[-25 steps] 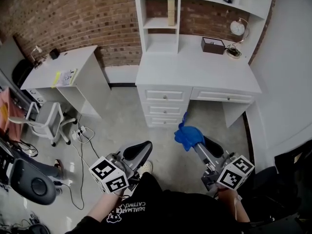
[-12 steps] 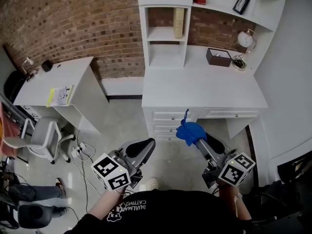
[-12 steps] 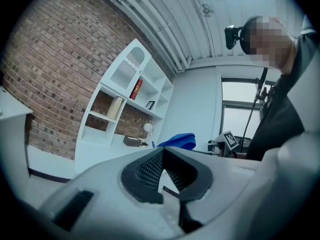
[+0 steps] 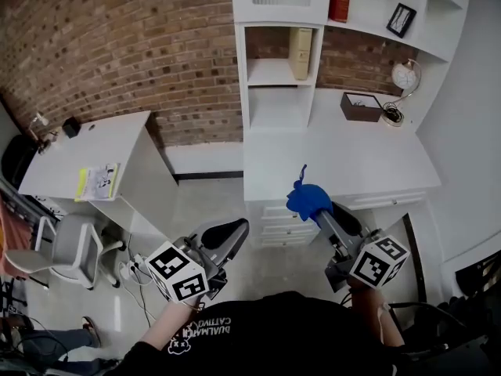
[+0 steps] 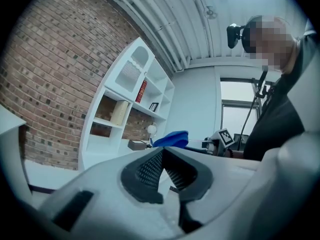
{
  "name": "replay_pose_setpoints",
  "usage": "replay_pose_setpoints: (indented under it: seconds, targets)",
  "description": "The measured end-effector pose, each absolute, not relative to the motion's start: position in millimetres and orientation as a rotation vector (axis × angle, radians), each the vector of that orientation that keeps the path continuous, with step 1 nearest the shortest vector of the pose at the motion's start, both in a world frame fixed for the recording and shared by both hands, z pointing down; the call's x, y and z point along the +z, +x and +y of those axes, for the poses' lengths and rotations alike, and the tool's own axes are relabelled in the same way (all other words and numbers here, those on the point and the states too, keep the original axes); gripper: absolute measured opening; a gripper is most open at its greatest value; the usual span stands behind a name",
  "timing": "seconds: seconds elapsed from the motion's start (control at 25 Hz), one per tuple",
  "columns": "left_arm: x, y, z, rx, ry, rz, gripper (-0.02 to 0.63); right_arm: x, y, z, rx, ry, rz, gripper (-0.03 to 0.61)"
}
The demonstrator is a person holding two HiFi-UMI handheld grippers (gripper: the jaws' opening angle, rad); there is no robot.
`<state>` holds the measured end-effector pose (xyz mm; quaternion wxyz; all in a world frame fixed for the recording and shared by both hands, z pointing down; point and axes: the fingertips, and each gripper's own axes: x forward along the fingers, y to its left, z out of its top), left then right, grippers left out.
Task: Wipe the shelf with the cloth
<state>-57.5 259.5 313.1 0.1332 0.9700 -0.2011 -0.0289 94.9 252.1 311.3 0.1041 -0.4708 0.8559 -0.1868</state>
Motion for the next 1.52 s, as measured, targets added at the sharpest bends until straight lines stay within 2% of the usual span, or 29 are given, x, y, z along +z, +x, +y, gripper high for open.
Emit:
replay_pose_setpoints:
  seconds: [0.2, 0.84, 1.24, 1.52]
  targets:
    - [324.9, -49.0, 234.5, -0.049, 2.806, -0.528, -0.004, 315.8, 98.4, 226.2, -0.545, -1.407, 2.514, 0.117]
    - [307.9, -10.3, 76.9, -0.079, 2.801, -0.627, -0.003, 313.9, 110.4, 34.6, -0.520, -1.300, 2.632, 0.118]
    - [338.4, 33.0, -26.0, -0.104, 2.700, -0.619, -0.006, 368.9, 121.0, -105.5, -0.556, -1.292, 2.716, 0.117]
    - [384.2, 50.4, -109.9, 0.022, 2.613, -0.682, -0.011, 431.3, 125.4, -215.1, -0.649, -1.401, 2.675, 0.117]
